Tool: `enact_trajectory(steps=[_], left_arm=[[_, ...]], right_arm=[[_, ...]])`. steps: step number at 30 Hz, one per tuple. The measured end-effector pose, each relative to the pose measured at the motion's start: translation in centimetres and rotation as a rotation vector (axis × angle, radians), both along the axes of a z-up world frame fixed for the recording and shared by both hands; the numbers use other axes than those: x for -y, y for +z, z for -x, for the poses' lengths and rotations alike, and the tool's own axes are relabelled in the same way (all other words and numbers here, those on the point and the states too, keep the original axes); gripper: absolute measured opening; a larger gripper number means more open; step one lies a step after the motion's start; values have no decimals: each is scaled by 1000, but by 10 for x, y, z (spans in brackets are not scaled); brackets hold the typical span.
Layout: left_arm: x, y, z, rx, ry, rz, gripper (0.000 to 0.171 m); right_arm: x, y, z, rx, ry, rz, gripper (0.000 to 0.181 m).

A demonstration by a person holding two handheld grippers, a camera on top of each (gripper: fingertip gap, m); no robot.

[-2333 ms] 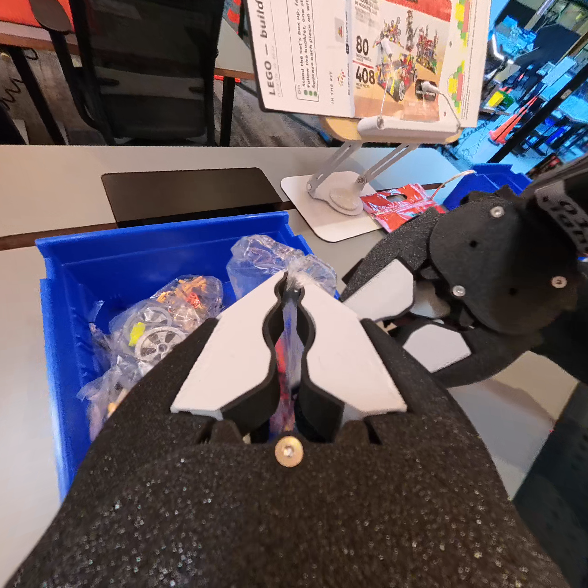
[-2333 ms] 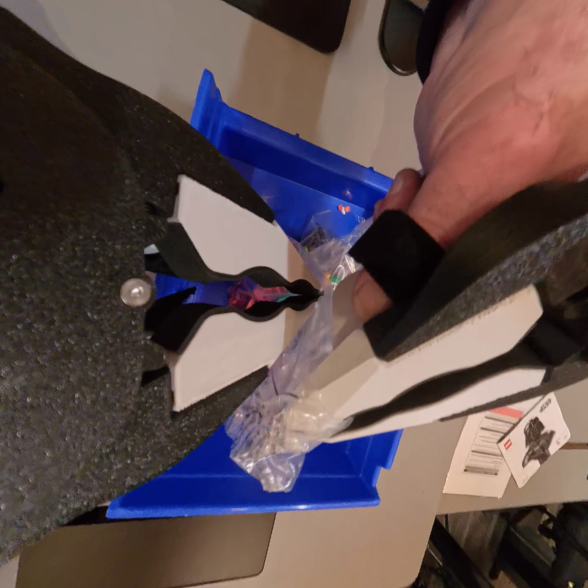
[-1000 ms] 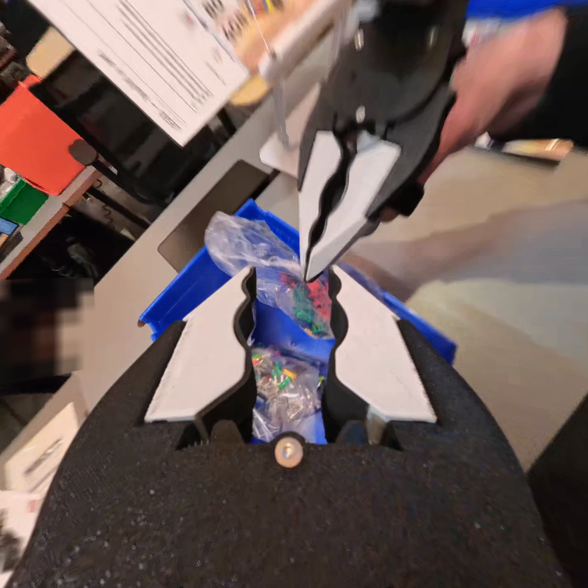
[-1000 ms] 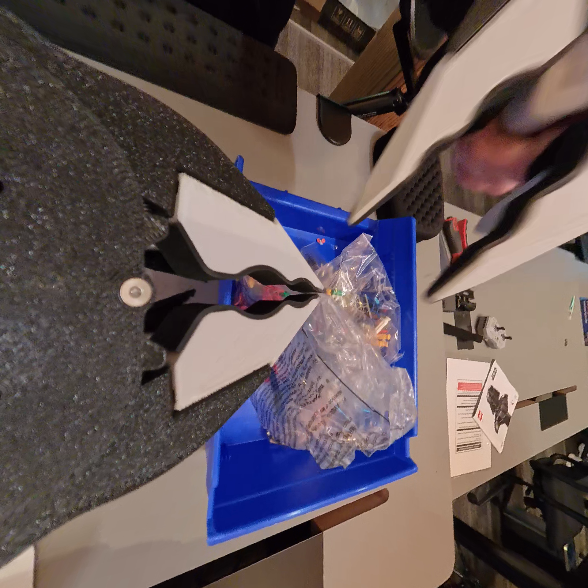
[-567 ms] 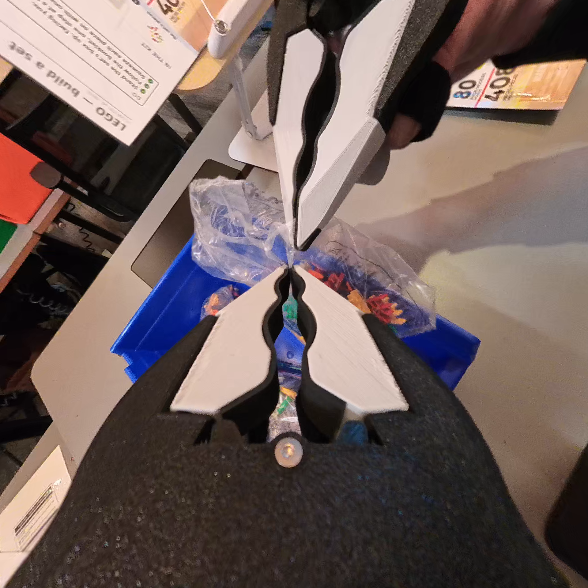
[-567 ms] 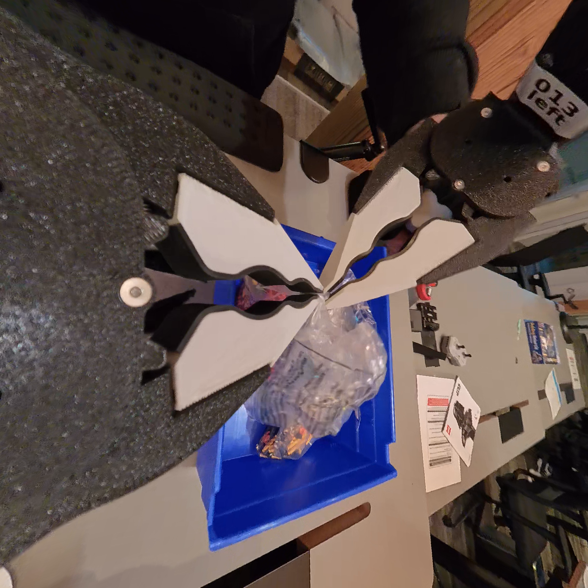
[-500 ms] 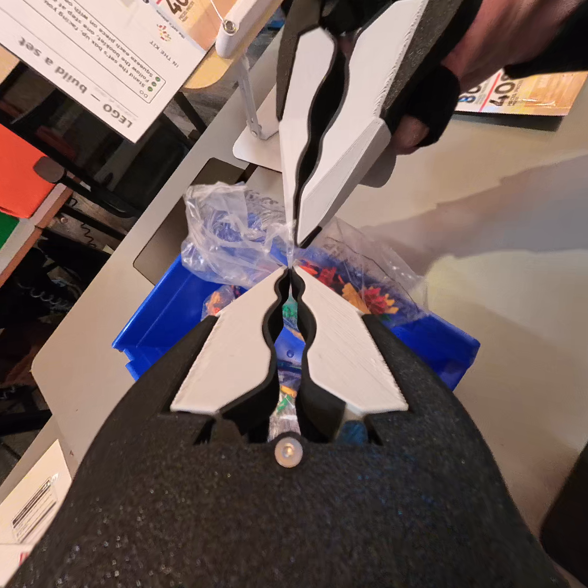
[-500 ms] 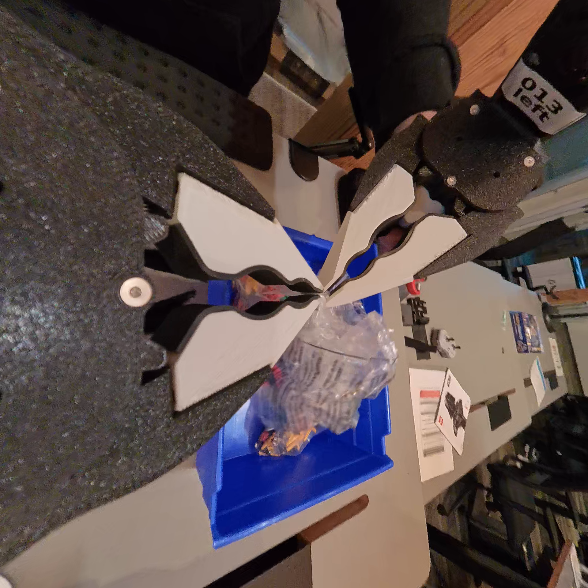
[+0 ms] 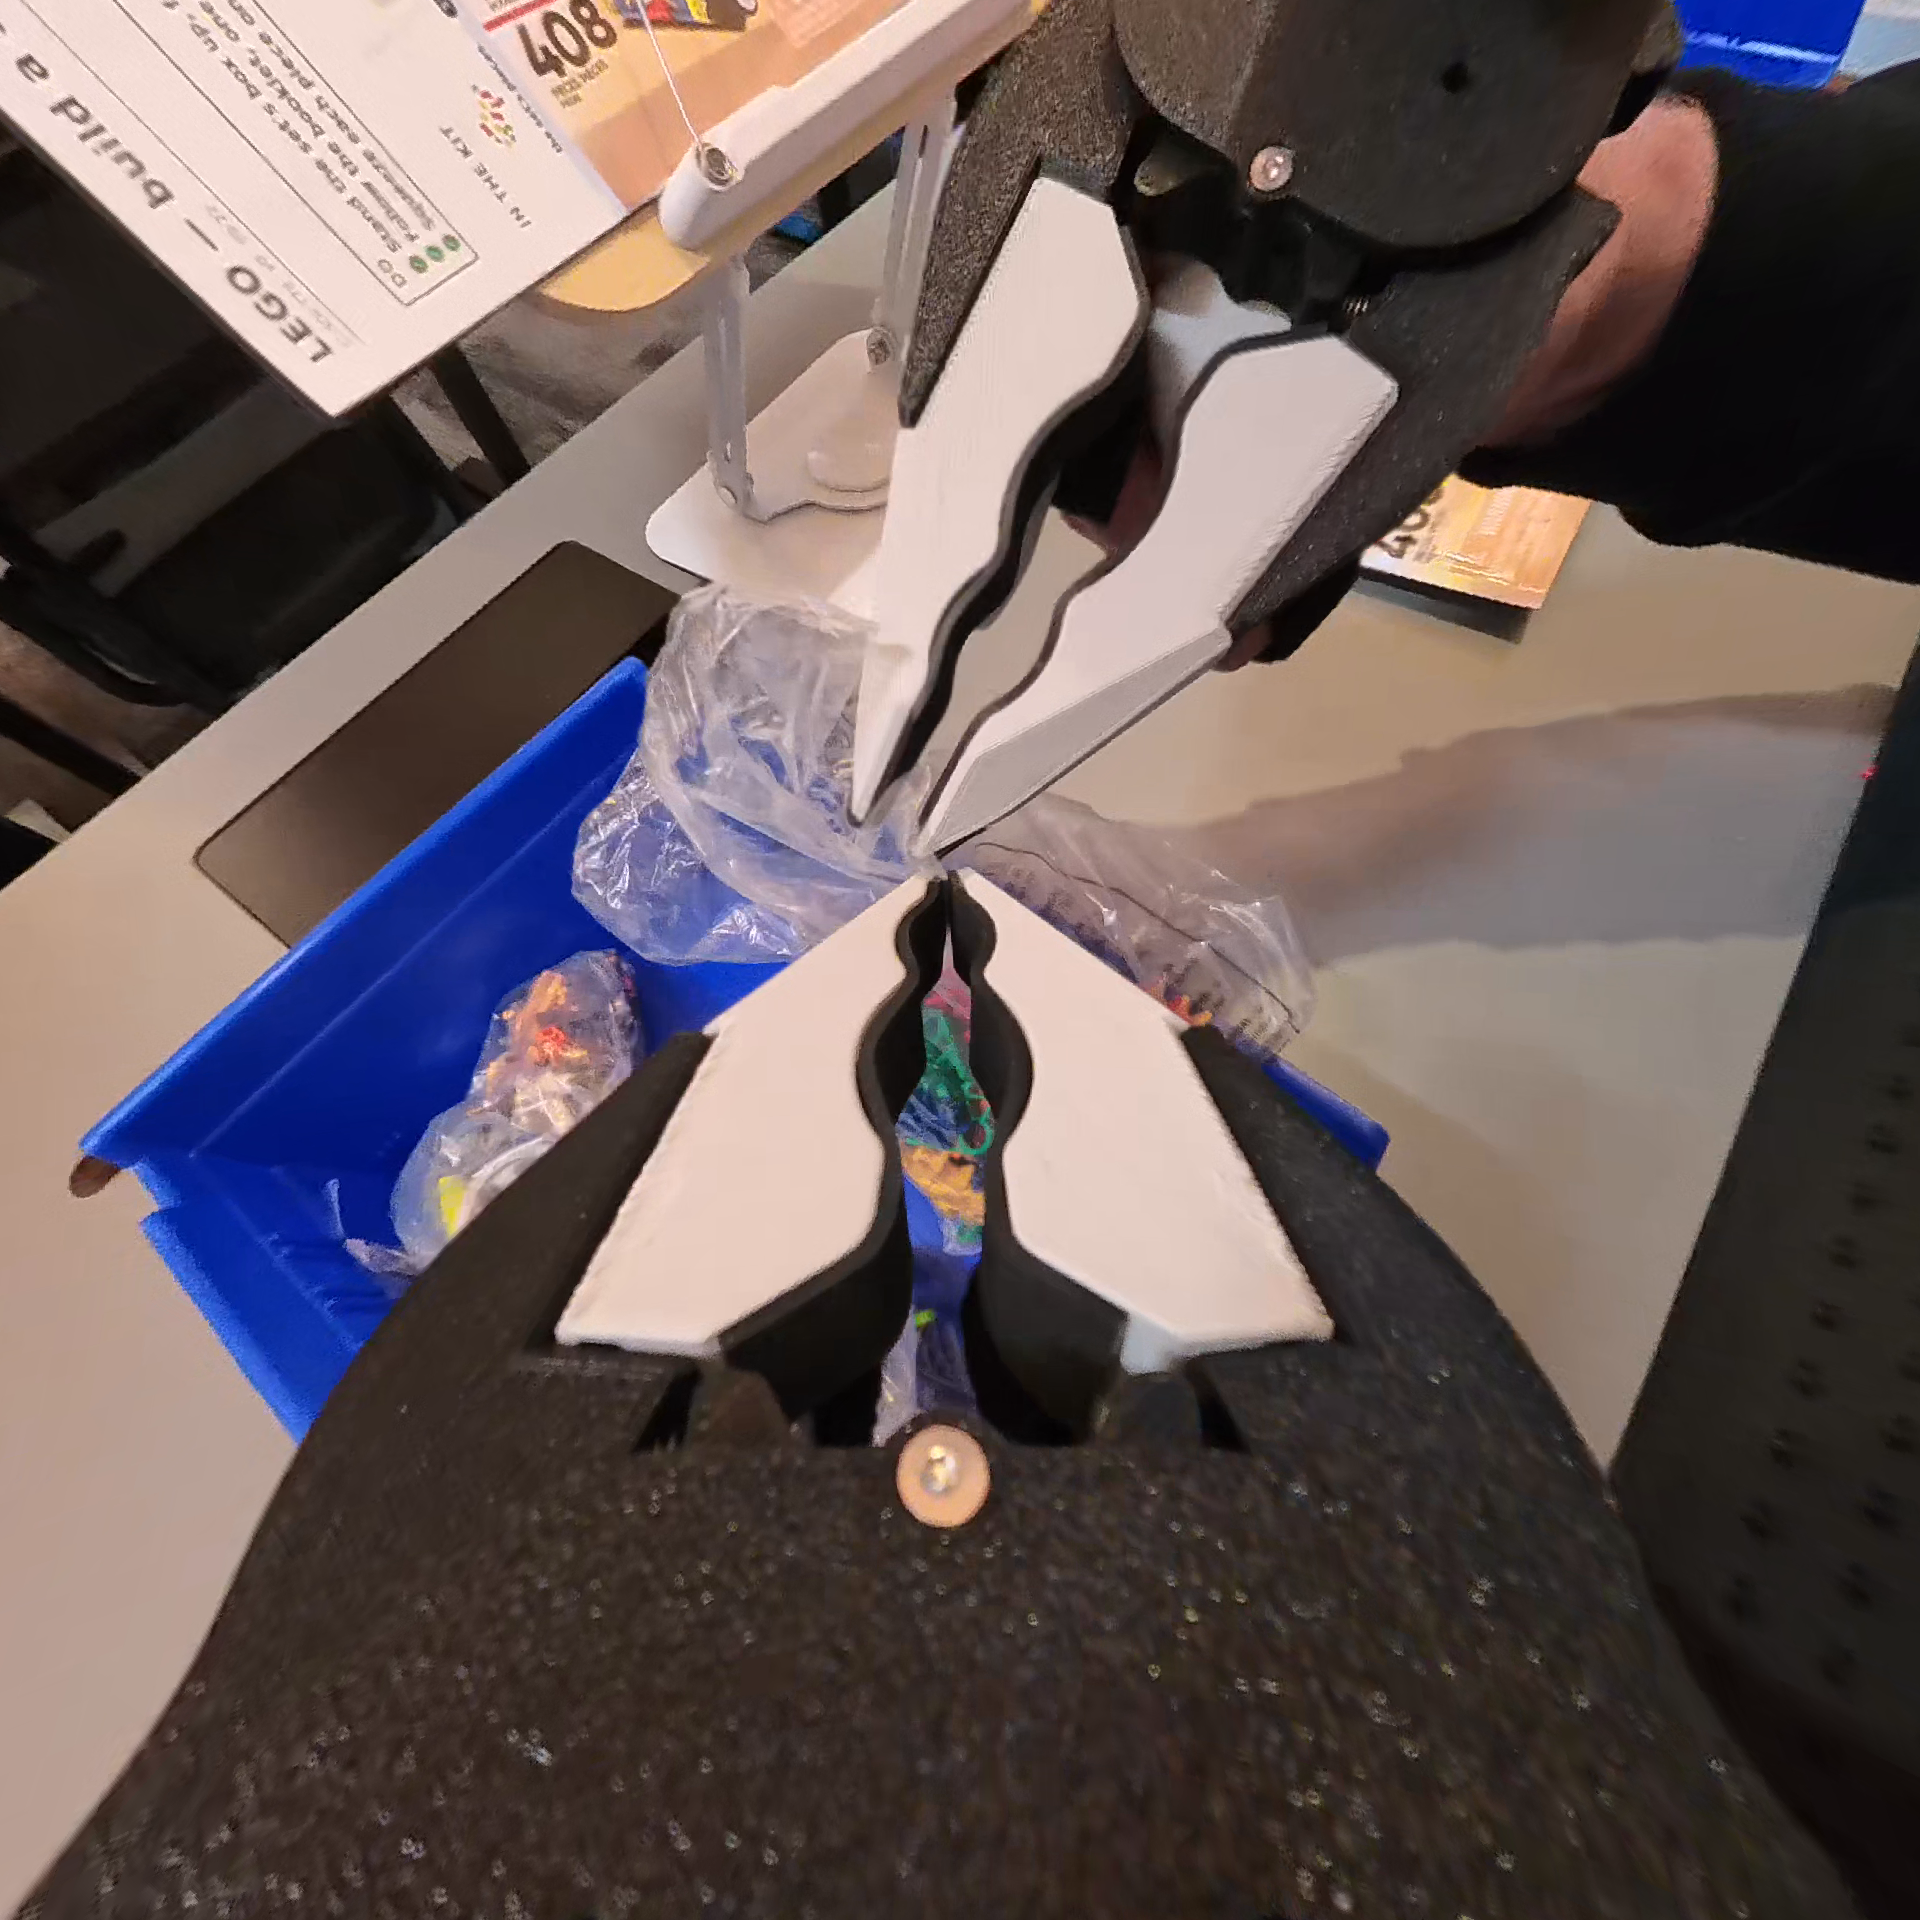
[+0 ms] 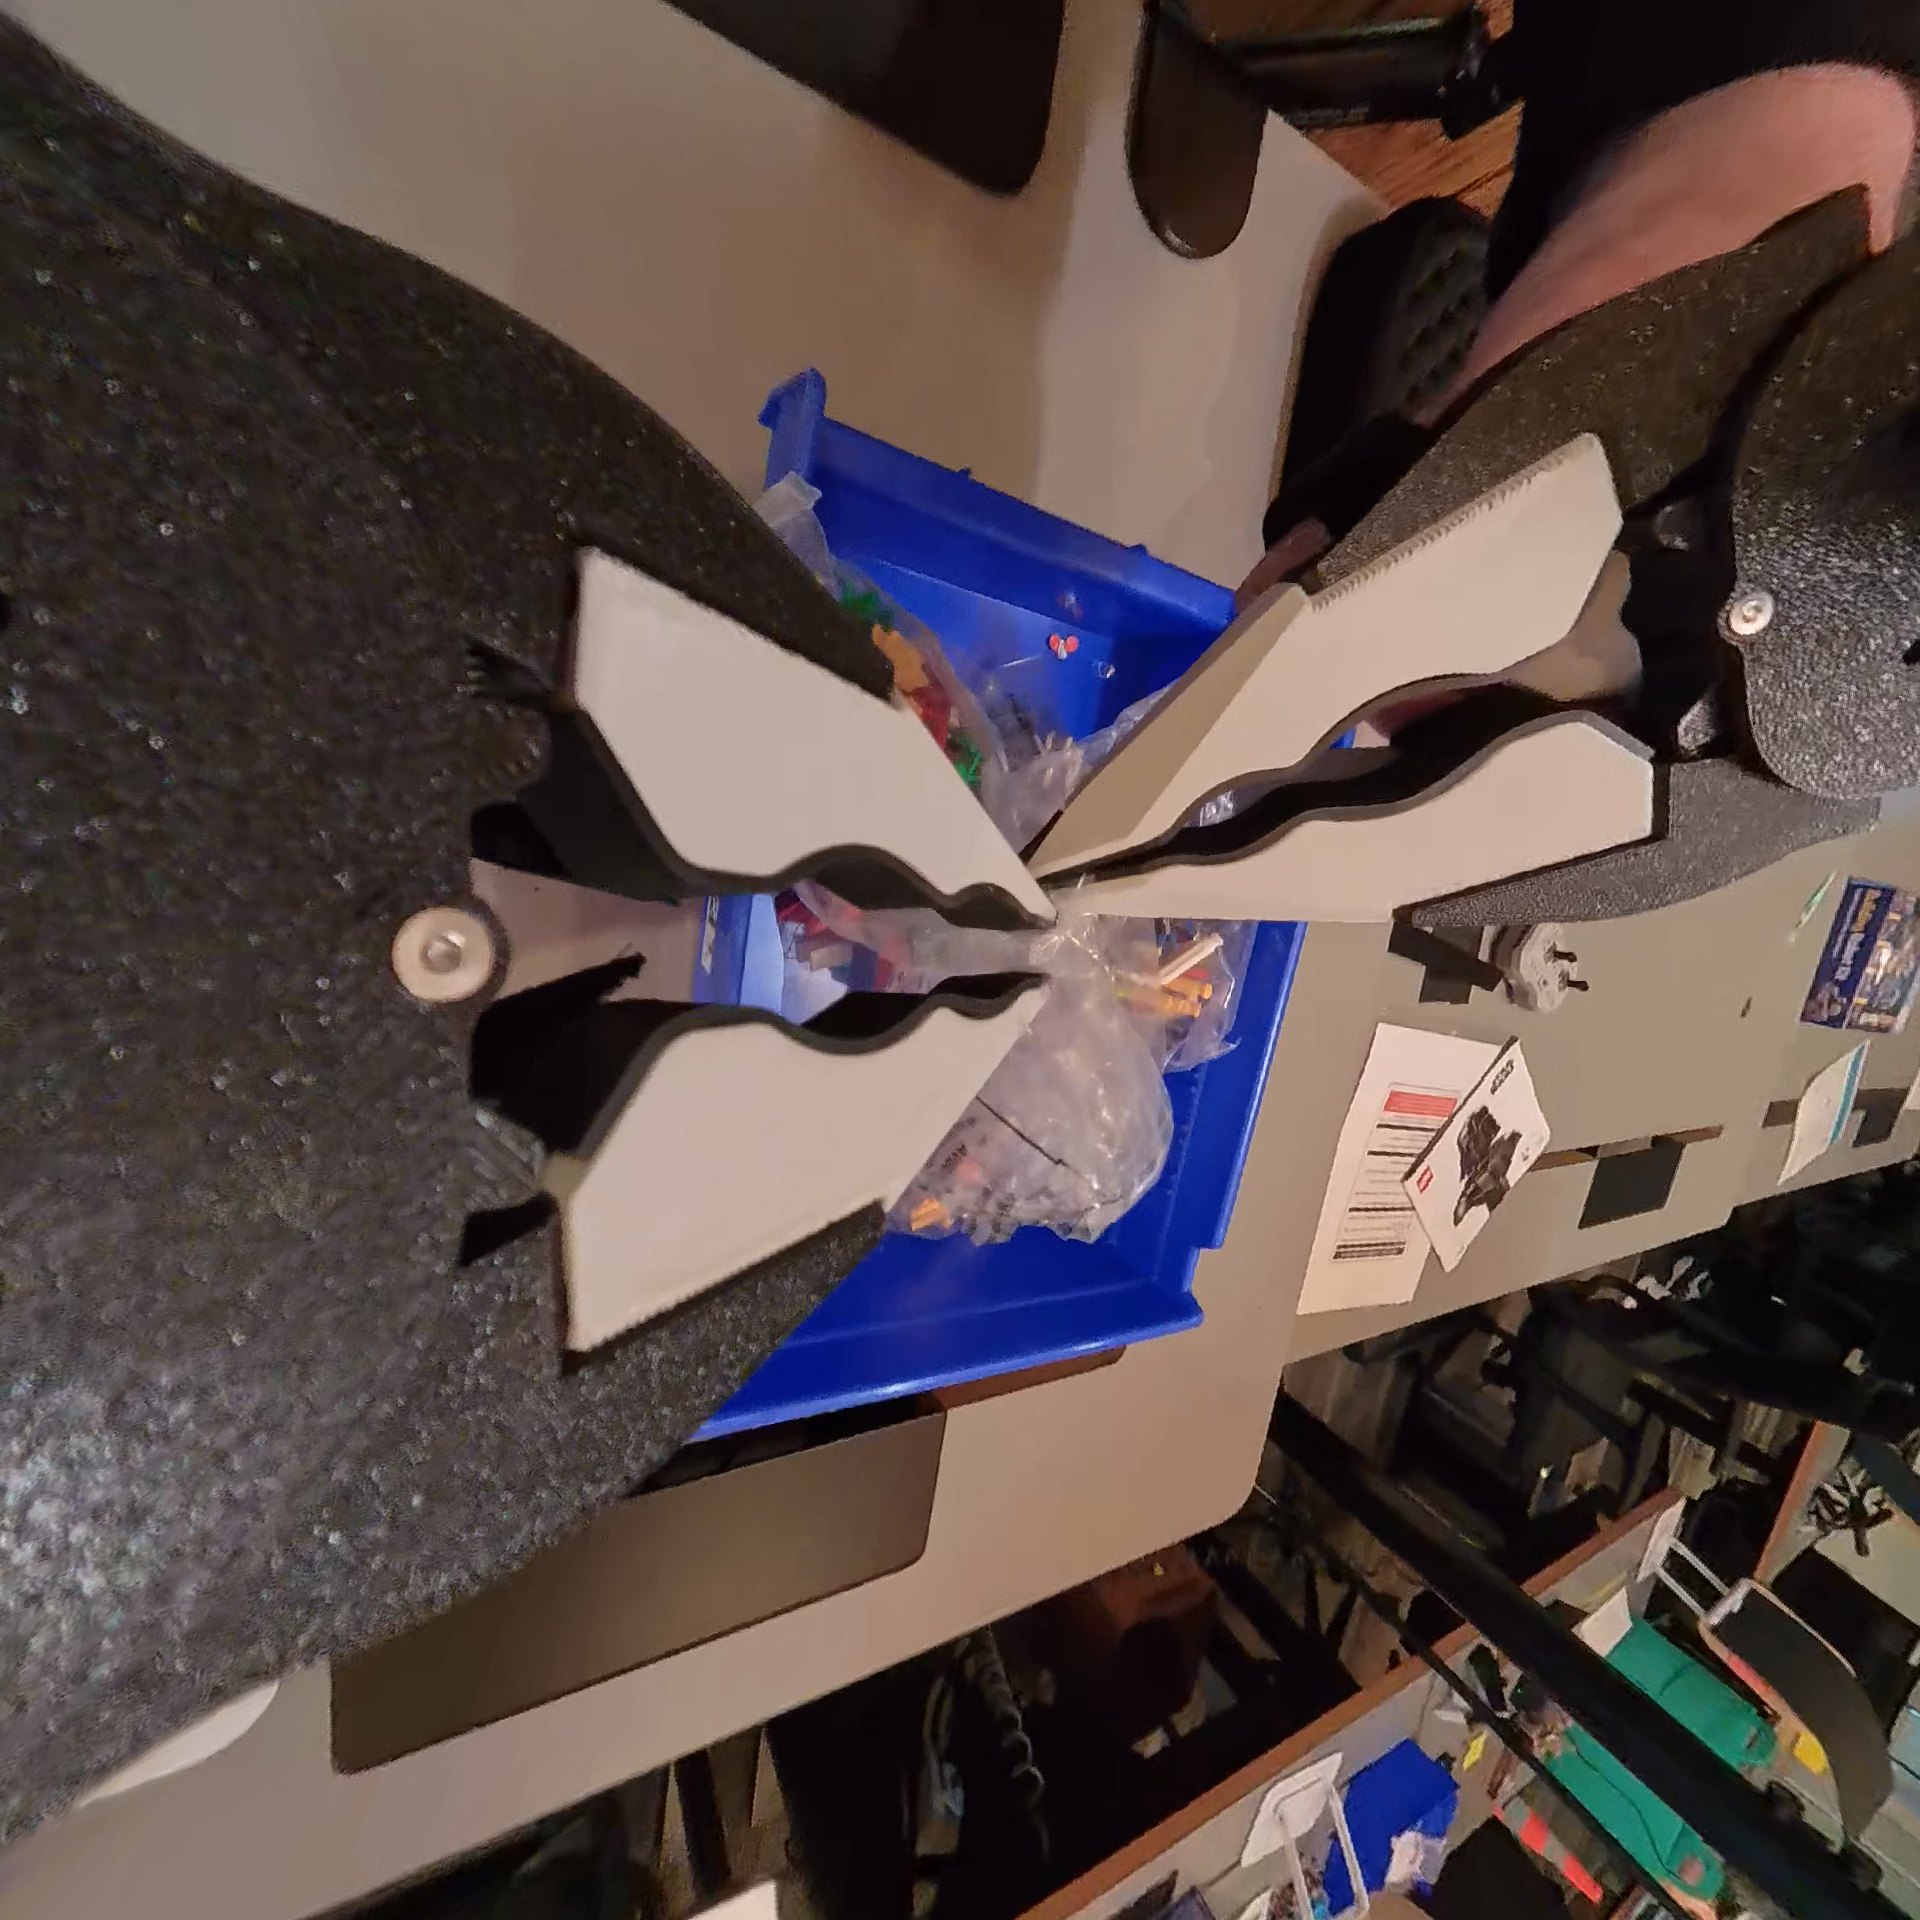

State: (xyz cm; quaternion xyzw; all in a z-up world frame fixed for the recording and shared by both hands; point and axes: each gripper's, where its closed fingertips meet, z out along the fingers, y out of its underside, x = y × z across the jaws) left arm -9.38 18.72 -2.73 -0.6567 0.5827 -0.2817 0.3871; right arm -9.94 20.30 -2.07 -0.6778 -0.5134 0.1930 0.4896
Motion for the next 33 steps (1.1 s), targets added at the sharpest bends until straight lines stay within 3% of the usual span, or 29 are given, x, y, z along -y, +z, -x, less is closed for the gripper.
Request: enact_trajectory(steps=[11, 15, 18, 33], left_arm=[[4, -8, -3, 74, -51, 180, 0], [6, -31, -2, 13, -41, 181, 0], [8, -35, -4, 63, -35, 232, 0], [2, -65, 2, -9, 27, 183, 0]], right_arm=[[-13, -23, 10, 32, -57, 63, 0], [-15, -47, 14, 108, -60, 96, 0], [-21, -57, 17, 117, -88, 124, 0], [-51, -105, 23, 254, -180, 245, 0]])
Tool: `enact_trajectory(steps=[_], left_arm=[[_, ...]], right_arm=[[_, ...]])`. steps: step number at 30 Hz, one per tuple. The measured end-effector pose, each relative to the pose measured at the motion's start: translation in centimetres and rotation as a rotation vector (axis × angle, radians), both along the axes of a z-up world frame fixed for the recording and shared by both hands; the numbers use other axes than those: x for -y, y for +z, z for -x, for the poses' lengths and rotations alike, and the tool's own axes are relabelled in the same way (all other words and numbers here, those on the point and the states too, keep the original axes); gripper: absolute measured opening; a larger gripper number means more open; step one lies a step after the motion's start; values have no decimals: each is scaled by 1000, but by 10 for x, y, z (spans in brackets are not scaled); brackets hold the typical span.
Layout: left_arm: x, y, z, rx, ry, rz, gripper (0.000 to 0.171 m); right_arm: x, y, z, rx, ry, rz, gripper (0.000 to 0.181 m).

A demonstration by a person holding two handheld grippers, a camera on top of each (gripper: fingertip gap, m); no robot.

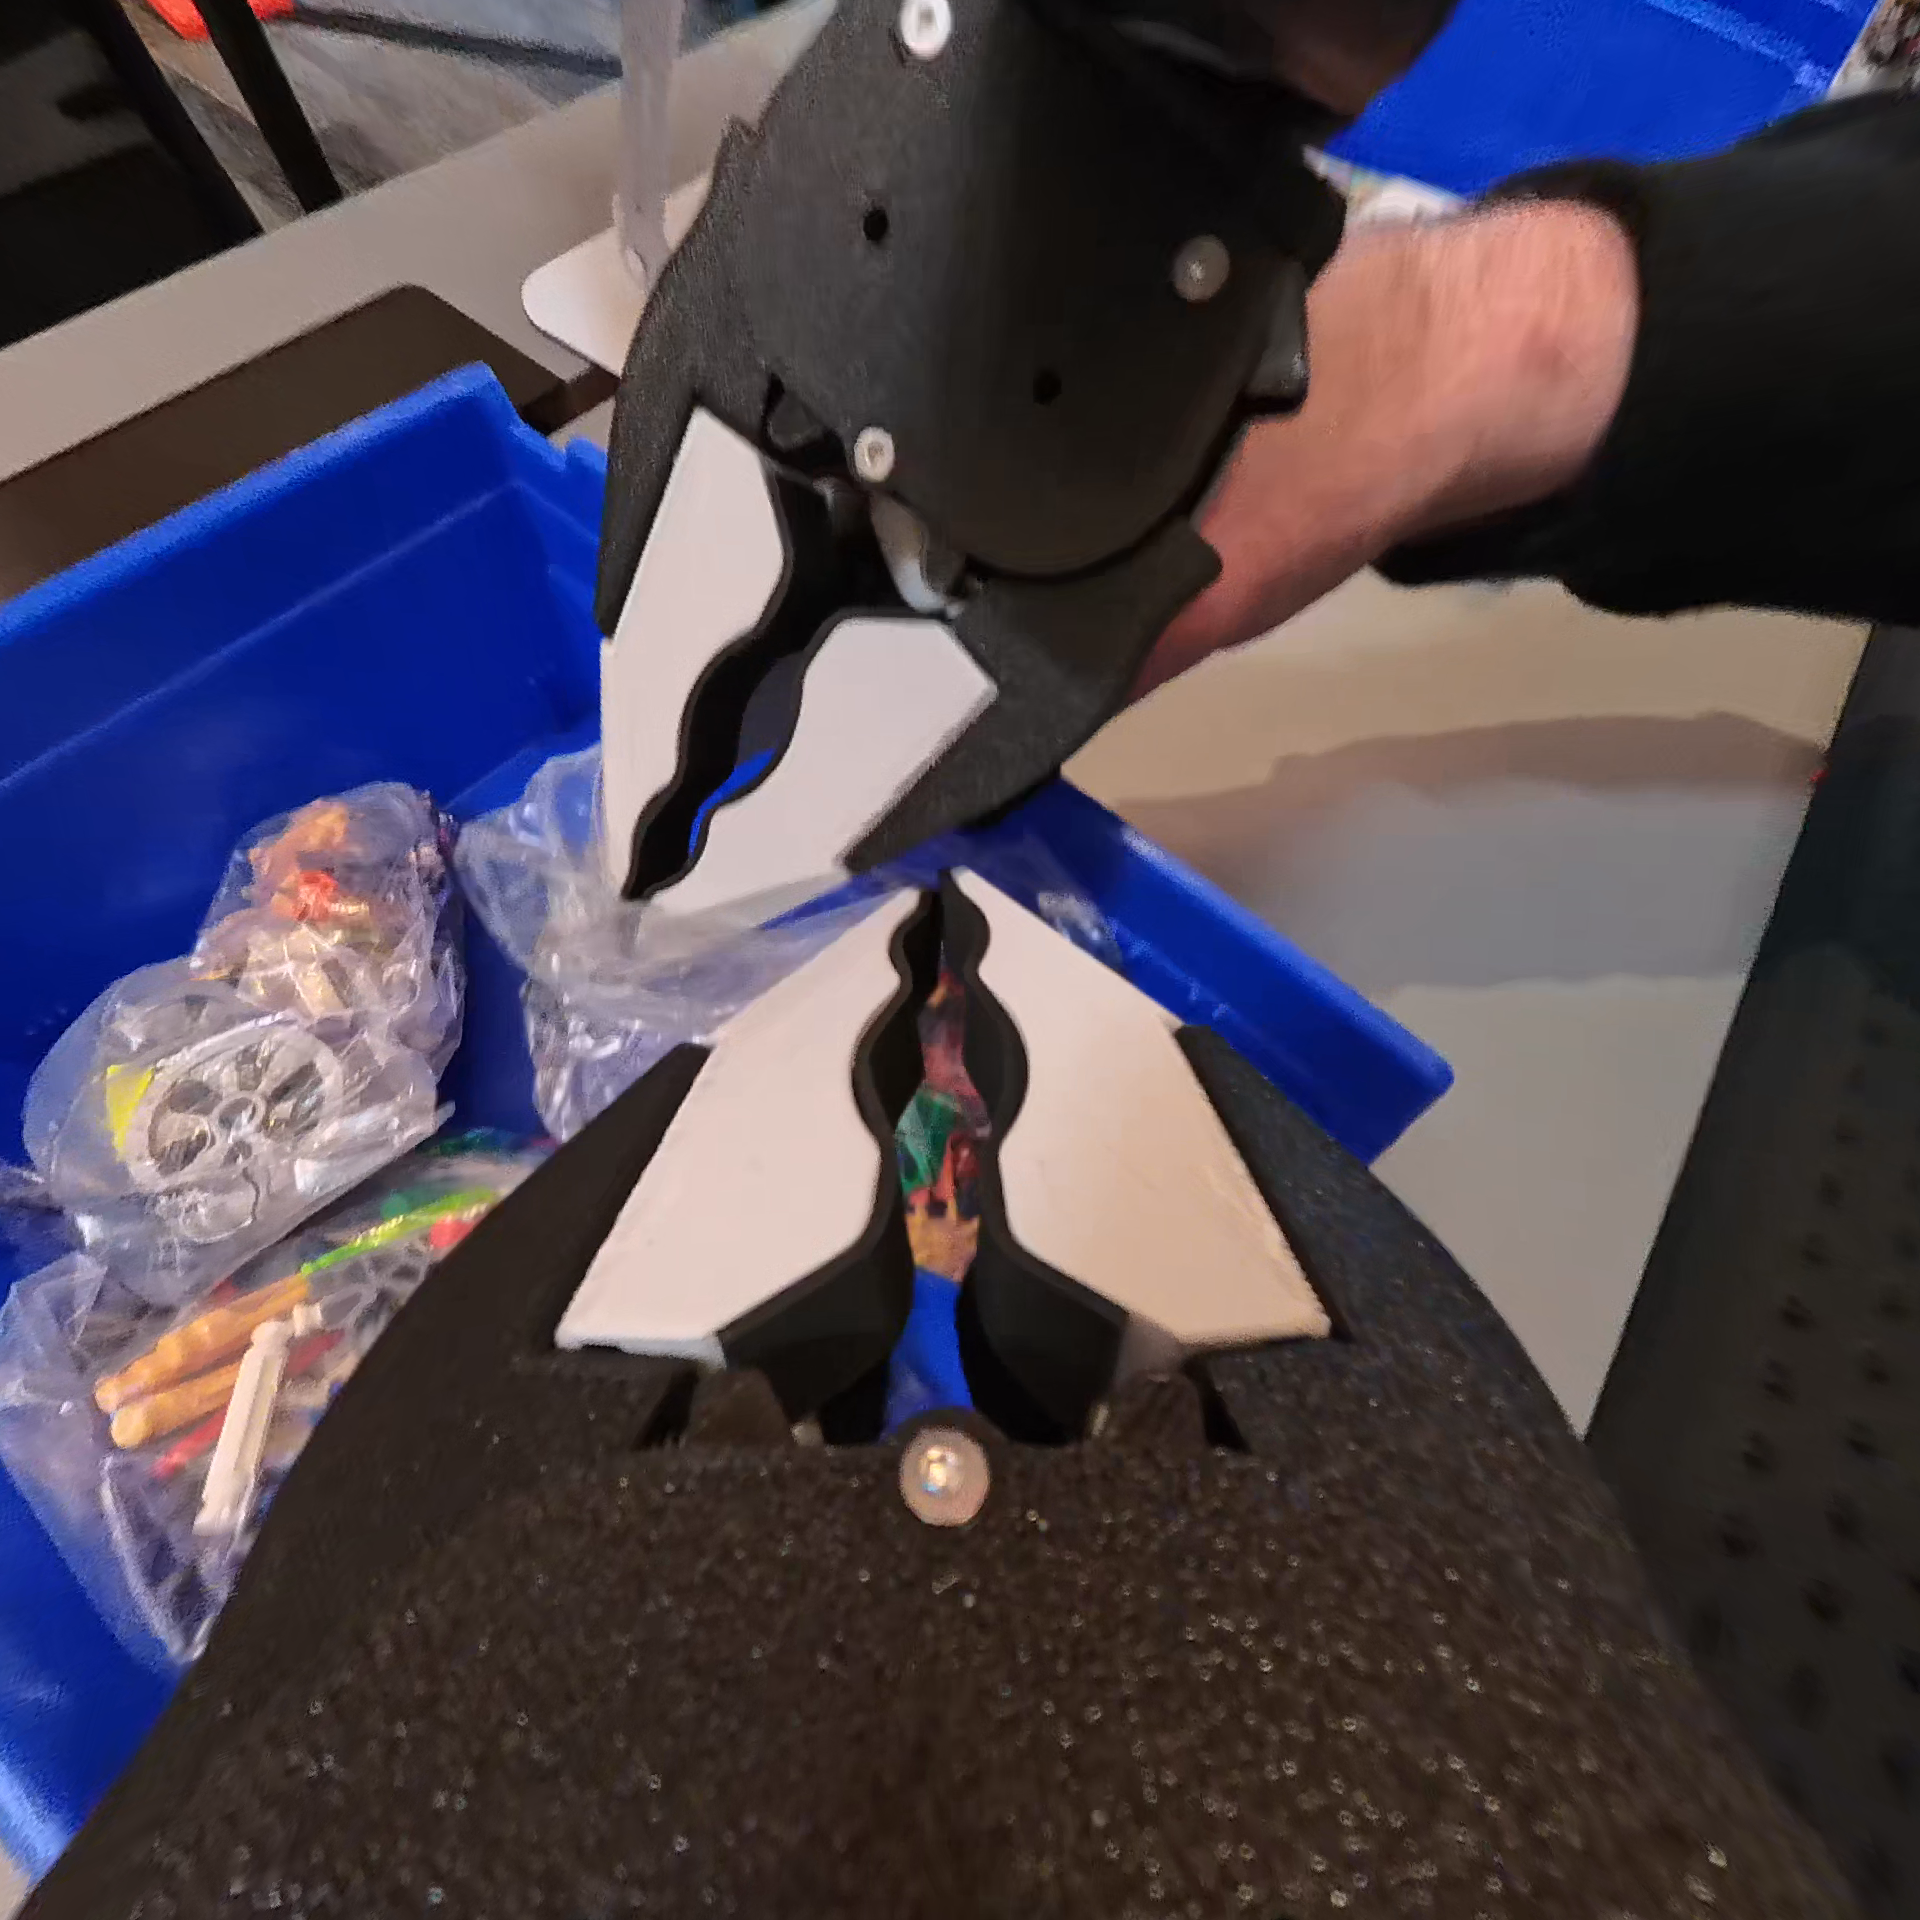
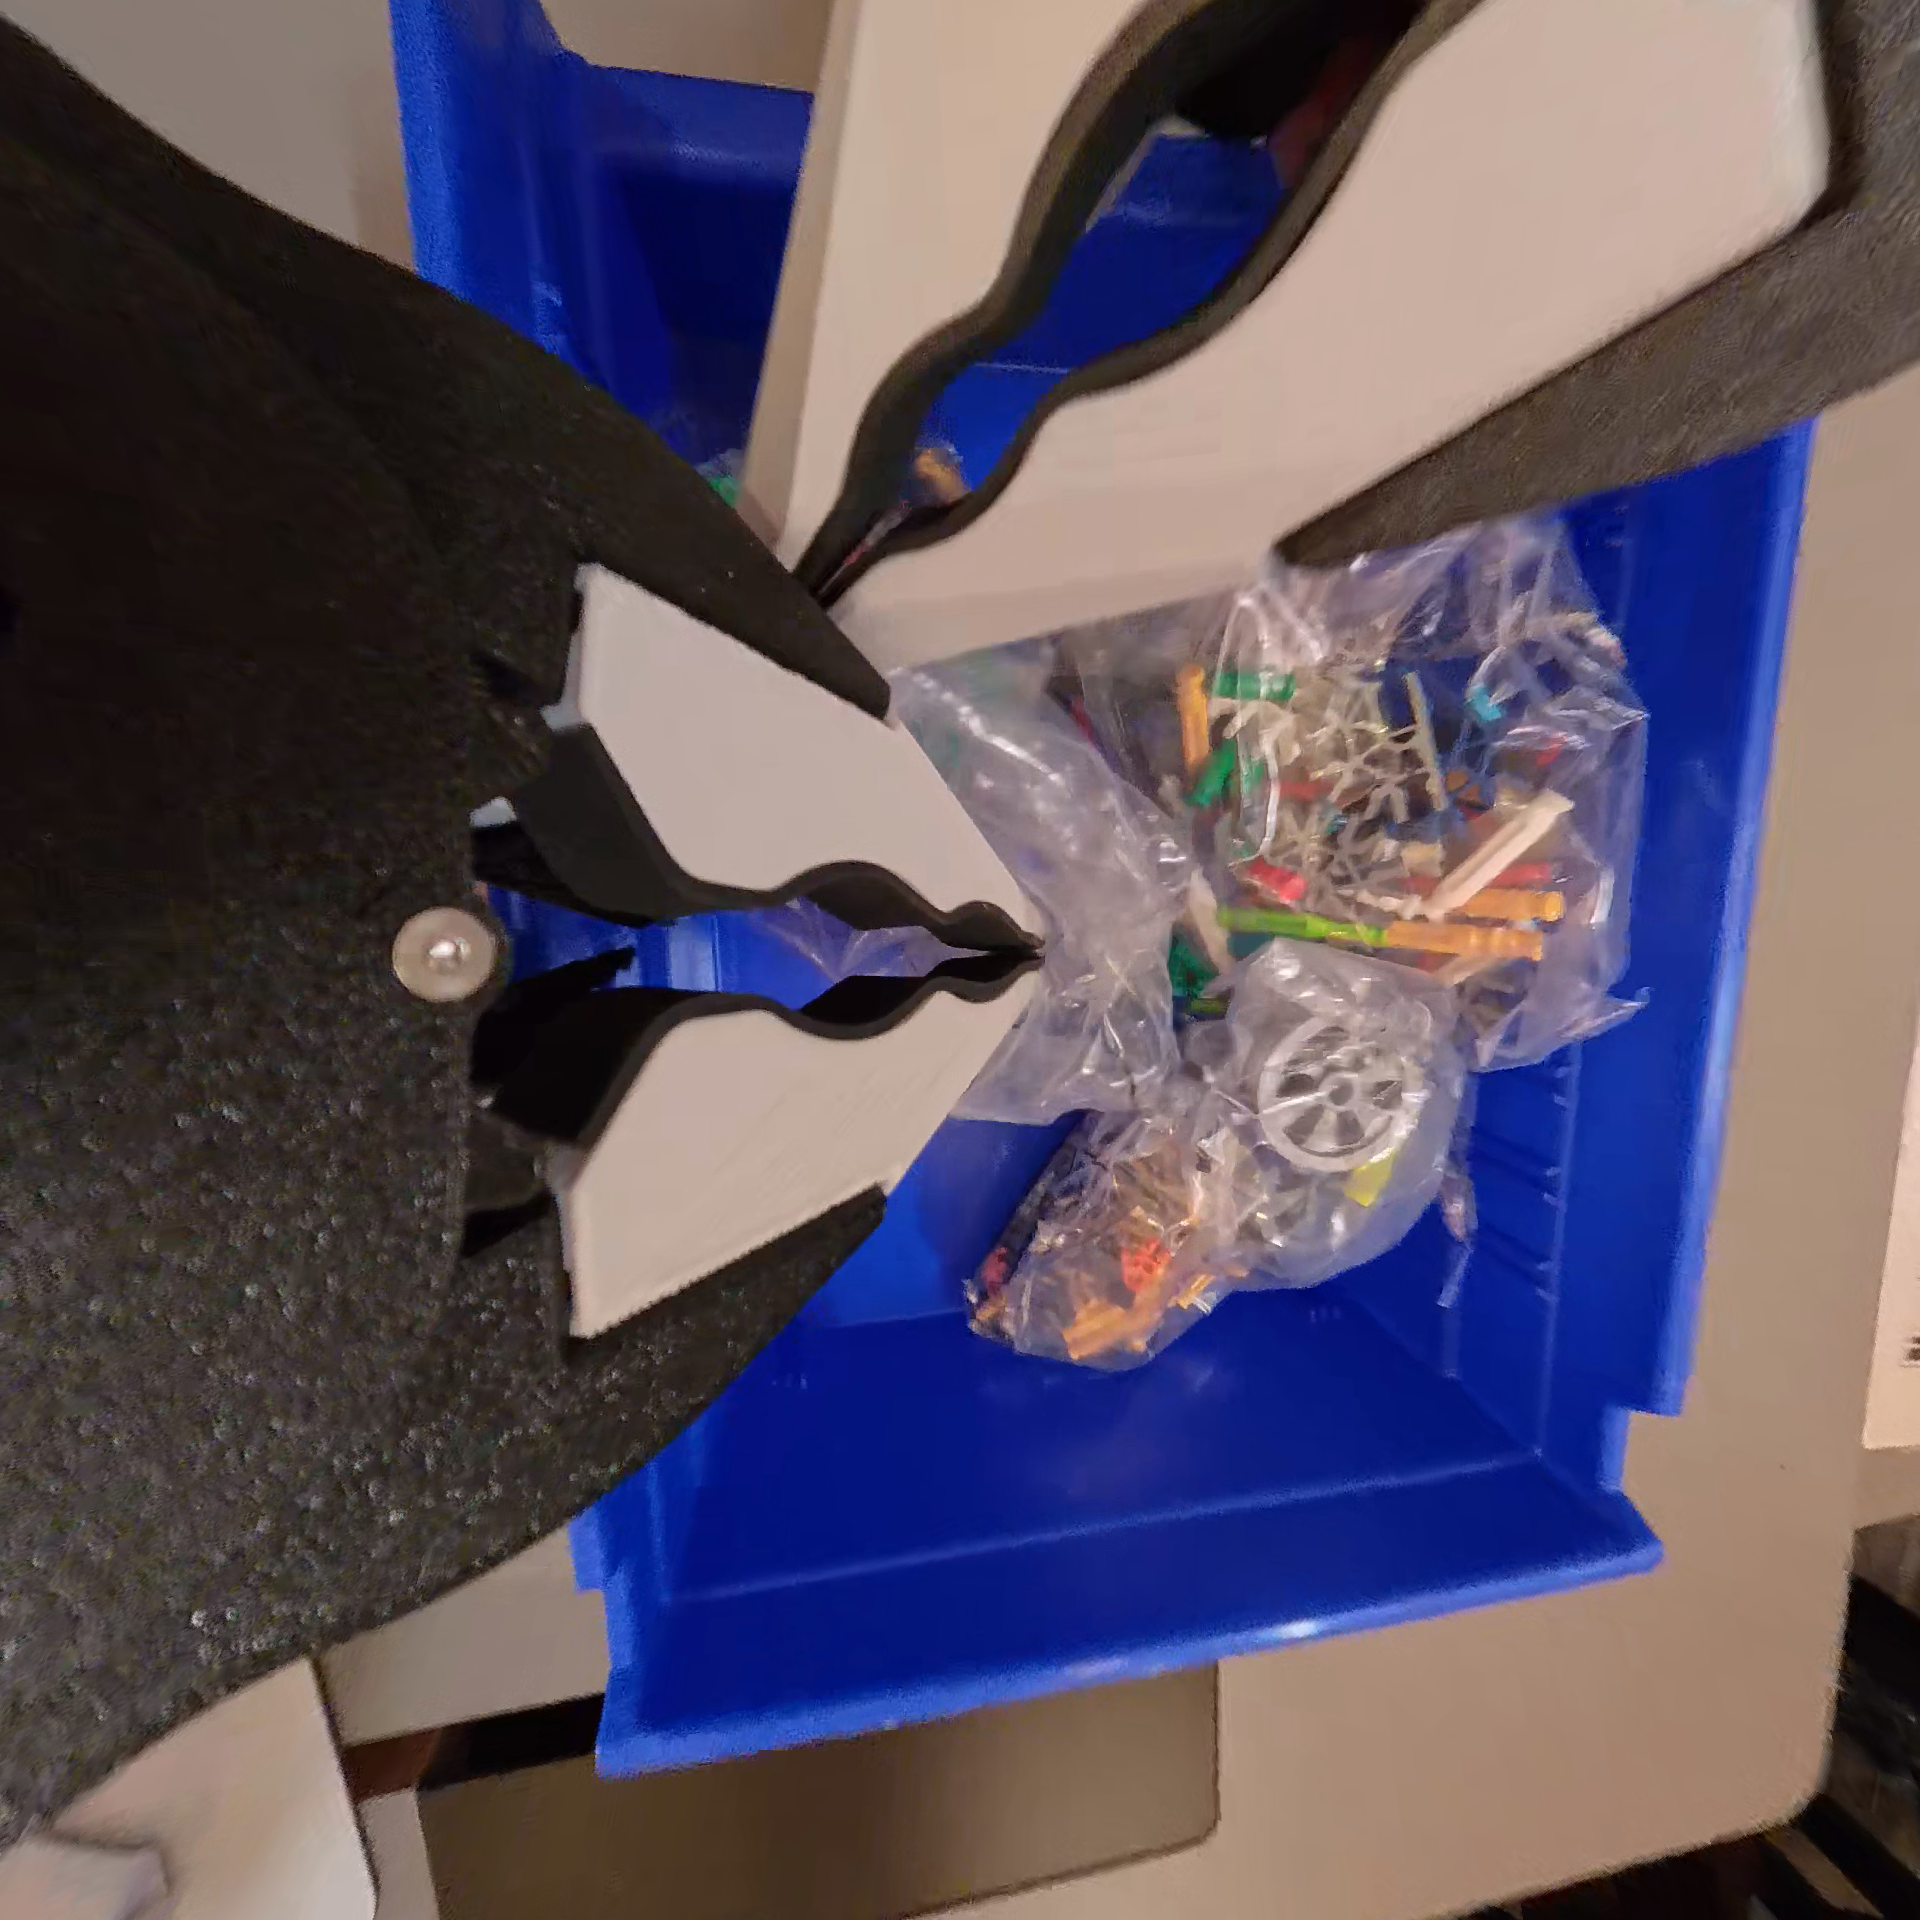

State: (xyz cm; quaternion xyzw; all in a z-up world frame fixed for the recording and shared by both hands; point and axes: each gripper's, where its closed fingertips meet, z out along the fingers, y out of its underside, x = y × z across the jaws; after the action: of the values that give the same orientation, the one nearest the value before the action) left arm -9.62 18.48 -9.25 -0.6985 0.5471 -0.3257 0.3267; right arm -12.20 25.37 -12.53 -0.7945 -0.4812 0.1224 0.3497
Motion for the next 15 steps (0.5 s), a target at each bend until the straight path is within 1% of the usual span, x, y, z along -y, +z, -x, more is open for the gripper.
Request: enact_trajectory(steps=[1, 2, 4, 6, 7, 8, 10, 11, 13, 15], left_arm=[[-1, -1, 6, -12, 0, -6, 0], [-5, 6, 13, 14, 18, 11, 0], [-16, 20, 31, 37, 55, 20, 0], [-32, 24, 52, 9, 121, 15, 0], [-34, 26, 56, 23, 125, 21, 0], [-32, 27, 55, 28, 116, 26, 0], [-27, 27, 50, -9, 92, -16, 0], [-27, 30, 47, -12, 96, -47, 4], [-27, 39, 44, -5, 119, -74, 29], [-24, 50, 37, 12, 118, -130, 43]], right_arm=[[1, -1, -3, -6, -2, 4, 0], [3, 3, -4, -22, 7, -2, 0], [6, 18, -10, -103, 6, 36, 0], [13, 36, -14, -217, 28, 112, 0], [18, 43, -14, -244, 46, 131, 0], [19, 46, -14, -230, 48, 127, 0], [20, 45, -14, -175, 43, 117, 0], [20, 45, -14, -181, 34, 125, 0], [22, 47, -15, -201, 21, 135, 0], [24, 49, -17, -214, 15, 130, 0]])
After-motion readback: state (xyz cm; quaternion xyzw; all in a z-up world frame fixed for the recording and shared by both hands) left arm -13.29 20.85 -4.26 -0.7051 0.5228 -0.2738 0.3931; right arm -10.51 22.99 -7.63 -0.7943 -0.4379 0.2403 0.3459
